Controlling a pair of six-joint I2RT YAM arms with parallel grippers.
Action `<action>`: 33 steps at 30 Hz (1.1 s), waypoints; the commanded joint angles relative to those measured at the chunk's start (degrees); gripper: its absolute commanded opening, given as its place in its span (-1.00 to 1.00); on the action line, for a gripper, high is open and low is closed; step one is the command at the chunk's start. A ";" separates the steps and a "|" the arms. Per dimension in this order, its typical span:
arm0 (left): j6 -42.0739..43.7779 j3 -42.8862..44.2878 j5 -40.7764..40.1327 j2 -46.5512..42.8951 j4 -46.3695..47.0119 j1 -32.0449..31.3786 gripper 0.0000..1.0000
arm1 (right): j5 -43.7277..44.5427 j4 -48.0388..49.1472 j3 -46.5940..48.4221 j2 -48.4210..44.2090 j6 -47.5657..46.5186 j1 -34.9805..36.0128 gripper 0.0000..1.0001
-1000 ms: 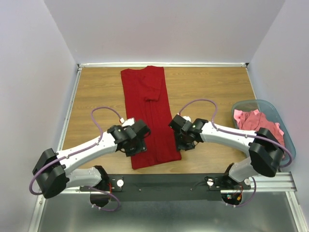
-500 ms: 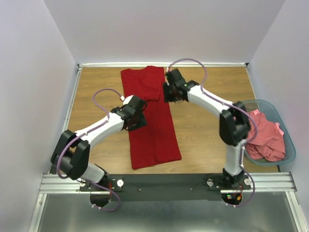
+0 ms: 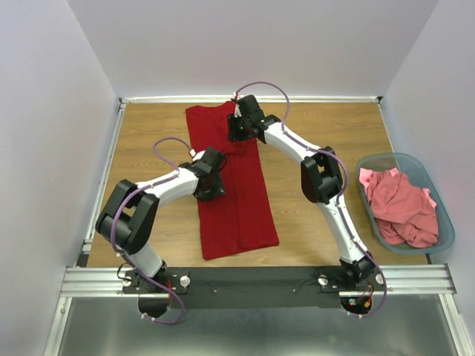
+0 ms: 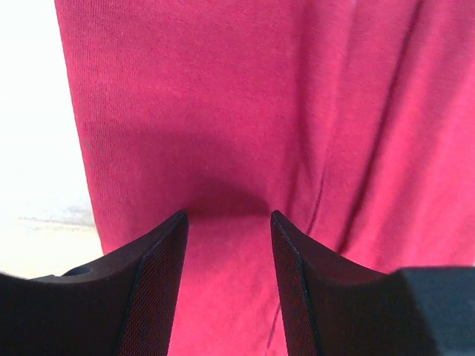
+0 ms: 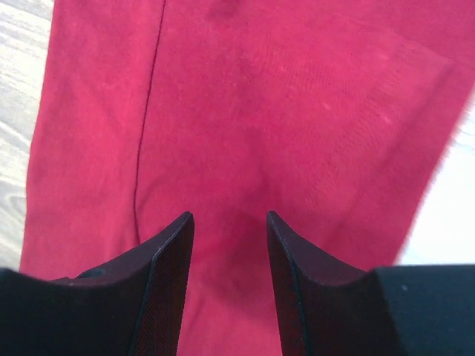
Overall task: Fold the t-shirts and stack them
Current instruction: Fold the tshirt
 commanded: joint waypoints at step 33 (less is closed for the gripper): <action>0.43 10.92 1.15 5.85 0.77 -4.59 0.50 | -3.06 0.10 -10.99 -7.93 2.22 -13.63 0.29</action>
